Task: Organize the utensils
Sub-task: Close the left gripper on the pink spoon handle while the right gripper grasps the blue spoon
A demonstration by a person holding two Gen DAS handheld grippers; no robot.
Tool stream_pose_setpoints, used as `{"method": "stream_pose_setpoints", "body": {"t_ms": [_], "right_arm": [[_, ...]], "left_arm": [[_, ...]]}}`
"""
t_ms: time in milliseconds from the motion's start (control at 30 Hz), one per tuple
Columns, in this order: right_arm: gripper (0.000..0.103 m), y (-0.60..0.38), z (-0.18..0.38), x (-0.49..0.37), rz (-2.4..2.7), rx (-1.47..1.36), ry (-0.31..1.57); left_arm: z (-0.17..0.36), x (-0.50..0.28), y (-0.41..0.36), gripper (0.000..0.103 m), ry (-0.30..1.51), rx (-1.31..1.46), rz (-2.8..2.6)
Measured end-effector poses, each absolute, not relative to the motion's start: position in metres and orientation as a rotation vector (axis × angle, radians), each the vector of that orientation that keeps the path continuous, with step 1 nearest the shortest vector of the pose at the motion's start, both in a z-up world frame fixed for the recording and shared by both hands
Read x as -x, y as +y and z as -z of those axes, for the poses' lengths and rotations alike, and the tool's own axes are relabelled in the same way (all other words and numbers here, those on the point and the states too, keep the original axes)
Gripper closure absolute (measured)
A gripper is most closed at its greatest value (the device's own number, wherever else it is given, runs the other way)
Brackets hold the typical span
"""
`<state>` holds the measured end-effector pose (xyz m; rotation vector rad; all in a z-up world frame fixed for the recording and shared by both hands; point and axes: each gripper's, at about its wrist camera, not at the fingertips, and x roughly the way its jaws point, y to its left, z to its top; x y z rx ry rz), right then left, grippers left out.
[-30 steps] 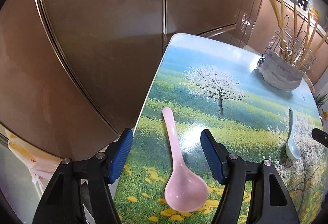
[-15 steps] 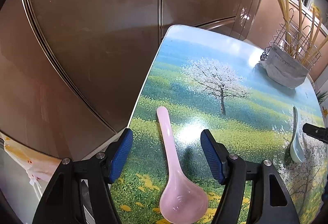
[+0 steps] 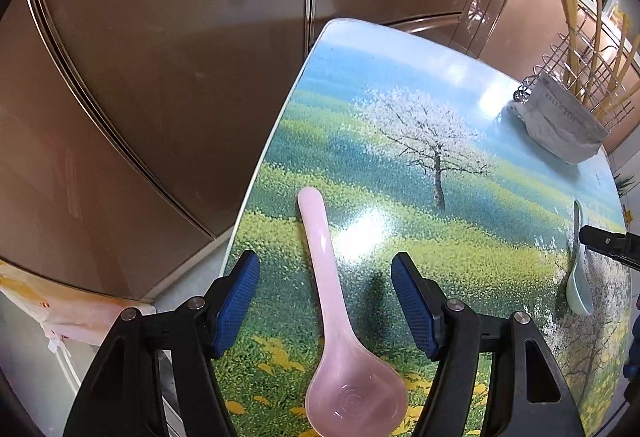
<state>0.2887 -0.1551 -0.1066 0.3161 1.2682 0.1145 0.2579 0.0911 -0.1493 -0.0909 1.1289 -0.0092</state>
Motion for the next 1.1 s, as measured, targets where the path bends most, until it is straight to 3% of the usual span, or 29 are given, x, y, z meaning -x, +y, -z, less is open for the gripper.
{"method": "stream_pose_setpoints", "body": {"t_ms": [233,333,400,667,900,1100], "right_arm": [[0.059,-0.136,0.108,-0.302,-0.137,-0.205,1.306],[0.067,-0.126,0.11,-0.307,-0.141,-0.137,1.316],[0.079,-0.119,0.111,-0.31,-0.158,-0.084,1.325],[0.085,-0.098,0.116,-0.312,-0.244,0.026,1.374],[0.093,-0.085,0.121,-0.299,-0.303,0.053,1.388],[0.094,-0.09,0.121,-0.276,-0.339,0.026,1.364]], "left_arm": [[0.155,-0.265,0.094,0.04,1.172,0.09,0.015],[0.154,-0.267,0.094,0.047,1.178,0.076,0.031],[0.154,-0.269,0.091,0.052,1.183,0.066,0.054],[0.155,-0.274,0.067,0.06,1.221,-0.068,0.094],[0.154,-0.274,0.056,0.089,1.254,-0.085,0.13],[0.155,-0.264,0.048,0.092,1.235,-0.079,0.149]]}}
